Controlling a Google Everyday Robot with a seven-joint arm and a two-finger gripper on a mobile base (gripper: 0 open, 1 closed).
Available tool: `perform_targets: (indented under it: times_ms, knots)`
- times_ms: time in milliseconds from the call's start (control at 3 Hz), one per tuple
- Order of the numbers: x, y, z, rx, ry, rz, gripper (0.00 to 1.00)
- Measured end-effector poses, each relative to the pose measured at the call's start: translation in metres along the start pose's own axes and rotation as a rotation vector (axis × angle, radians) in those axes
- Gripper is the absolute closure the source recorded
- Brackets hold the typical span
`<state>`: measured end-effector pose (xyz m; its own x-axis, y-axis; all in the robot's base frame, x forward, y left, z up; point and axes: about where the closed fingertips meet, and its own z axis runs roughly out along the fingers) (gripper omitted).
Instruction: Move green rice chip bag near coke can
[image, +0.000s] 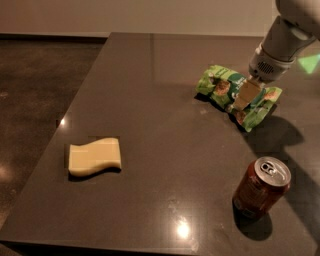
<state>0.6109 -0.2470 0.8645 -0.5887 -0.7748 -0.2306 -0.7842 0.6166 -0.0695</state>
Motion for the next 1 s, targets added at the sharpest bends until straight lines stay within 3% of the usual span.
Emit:
perform_targets:
  times_ms: [333, 667, 1000]
  knots:
    - [0.004, 0.011, -0.011, -0.023, -0.030, -0.055, 0.93]
    - [0.013, 0.024, -0.024, -0.061, -0.058, -0.116, 1.00]
    - [0.028, 0.038, -0.039, -0.102, -0.078, -0.188, 1.00]
